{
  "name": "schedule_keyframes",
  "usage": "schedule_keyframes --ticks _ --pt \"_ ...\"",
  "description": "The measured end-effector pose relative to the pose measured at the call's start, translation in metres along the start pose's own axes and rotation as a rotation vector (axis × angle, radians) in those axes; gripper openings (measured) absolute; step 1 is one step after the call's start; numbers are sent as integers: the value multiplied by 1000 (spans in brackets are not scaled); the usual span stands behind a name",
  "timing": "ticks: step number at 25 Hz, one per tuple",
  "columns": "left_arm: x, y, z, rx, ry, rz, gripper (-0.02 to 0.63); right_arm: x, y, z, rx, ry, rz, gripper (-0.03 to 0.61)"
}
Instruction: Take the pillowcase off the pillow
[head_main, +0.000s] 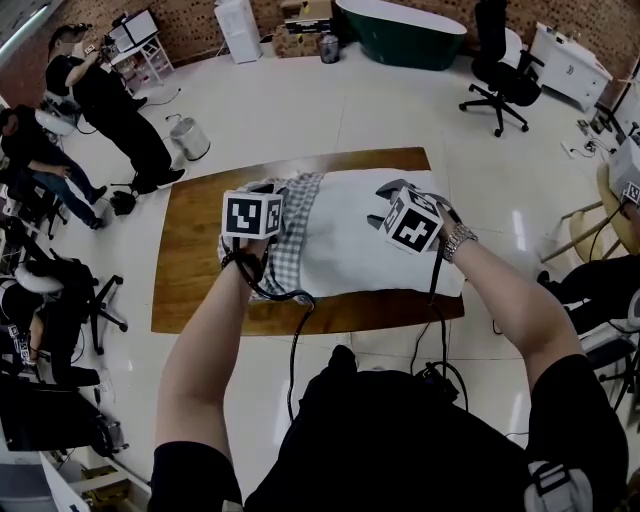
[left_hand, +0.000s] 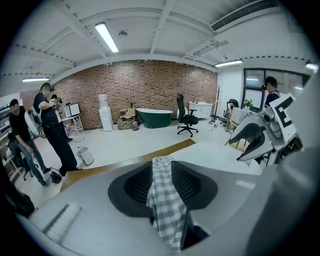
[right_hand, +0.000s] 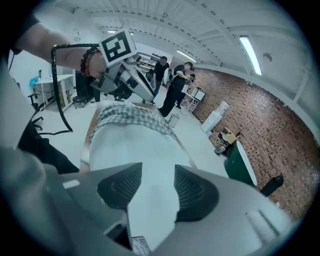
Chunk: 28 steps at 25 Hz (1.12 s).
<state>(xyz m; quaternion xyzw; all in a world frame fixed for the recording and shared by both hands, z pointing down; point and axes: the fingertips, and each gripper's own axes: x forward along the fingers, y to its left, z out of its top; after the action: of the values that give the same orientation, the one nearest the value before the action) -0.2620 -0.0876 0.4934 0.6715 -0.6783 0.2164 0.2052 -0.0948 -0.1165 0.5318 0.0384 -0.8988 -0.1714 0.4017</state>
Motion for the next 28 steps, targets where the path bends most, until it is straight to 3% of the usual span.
schedule_keyframes --ticks 6,13,20,28 --pt "29 19 28 101 57 -68 163 30 -30 20 62 -1 42 202" --pt "84 44 47 159 195 -190 196 79 -88 50 135 -4 92 204" --pt "145 66 56 163 349 -324 199 133 -133 70 249 21 215 228" --pt "200 91 56 158 508 -429 198 179 -170 86 313 104 350 285"
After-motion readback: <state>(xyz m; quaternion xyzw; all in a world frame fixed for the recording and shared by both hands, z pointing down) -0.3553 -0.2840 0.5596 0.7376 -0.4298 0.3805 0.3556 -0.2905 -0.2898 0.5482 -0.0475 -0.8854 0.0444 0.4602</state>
